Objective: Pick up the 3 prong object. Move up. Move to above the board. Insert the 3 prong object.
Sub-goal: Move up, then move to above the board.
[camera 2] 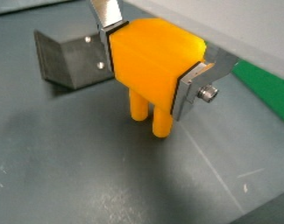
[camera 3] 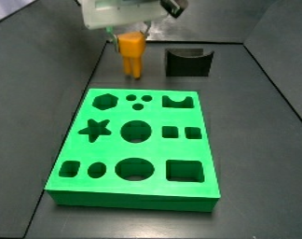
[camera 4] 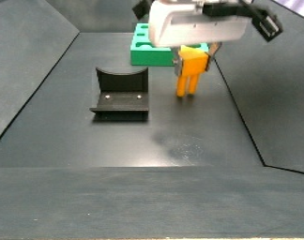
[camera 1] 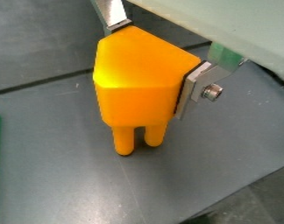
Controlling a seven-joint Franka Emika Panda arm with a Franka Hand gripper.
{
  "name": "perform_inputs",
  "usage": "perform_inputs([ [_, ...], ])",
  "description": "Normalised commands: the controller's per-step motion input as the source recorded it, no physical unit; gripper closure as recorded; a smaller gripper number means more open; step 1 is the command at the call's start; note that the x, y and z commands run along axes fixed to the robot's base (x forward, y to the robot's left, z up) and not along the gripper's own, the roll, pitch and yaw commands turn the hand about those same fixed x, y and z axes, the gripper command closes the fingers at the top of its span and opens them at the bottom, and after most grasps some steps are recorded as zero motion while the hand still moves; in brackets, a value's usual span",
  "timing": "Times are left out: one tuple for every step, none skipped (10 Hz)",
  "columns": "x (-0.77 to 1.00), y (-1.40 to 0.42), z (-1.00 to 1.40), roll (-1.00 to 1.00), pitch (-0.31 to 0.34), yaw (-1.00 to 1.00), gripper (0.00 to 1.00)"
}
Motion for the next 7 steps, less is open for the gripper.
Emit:
perform_inputs([
  [0.02, -0.04, 0.67, 0.01, 0.041, 0.02, 1.00],
  [0.01, -0.02, 0.53, 0.02, 0.051, 0.02, 1.00],
  [0.00, -0.02, 0.38, 0.03, 0.054, 0.02, 1.00],
  [0.24, 0.06, 1.00, 0.20, 0.134, 0.21, 1.00],
  [0.25, 0.07, 1.00, 0.21, 0.147, 0.19, 1.00],
  [0.24, 0.06, 1.00, 0.21, 0.153, 0.14, 1.00],
  [0.23, 0.06, 1.00, 0.21, 0.136, 0.12, 1.00],
])
